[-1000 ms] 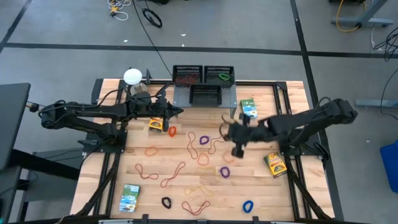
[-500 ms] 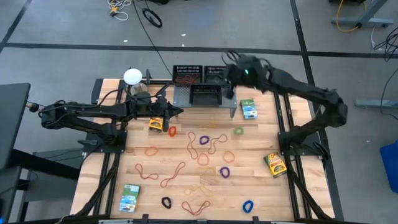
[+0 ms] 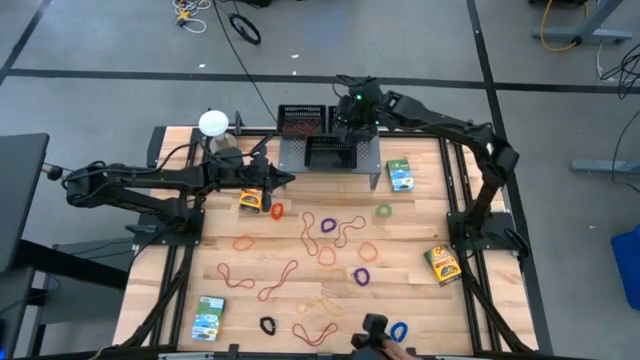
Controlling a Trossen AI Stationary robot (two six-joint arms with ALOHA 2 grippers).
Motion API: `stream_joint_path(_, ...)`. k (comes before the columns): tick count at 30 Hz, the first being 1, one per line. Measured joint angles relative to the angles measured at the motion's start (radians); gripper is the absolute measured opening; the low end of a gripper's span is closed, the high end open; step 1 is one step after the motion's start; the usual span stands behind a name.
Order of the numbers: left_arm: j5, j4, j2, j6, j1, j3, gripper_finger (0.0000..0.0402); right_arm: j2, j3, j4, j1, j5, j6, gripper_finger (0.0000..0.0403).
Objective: Pick & Place Office Desk Supplies
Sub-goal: Put the black spring keychain into the top right black basket on the shelf, then put the crayon box into the bottom black basket on the shelf
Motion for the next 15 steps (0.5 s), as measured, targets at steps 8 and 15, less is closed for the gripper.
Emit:
stream_joint_path(8,0.0,0.0,0.0,0.0,0.0,0.0,0.0013,0.001,-0.003,-0.009,0.008,0.004,0.01,0.01)
stream_joint_path(15,0.0,0.0,0.0,0.0,0.0,0.0,0.0013,-0.031,-0.005,-0.003,0.019,0.059,0.025,0.0153)
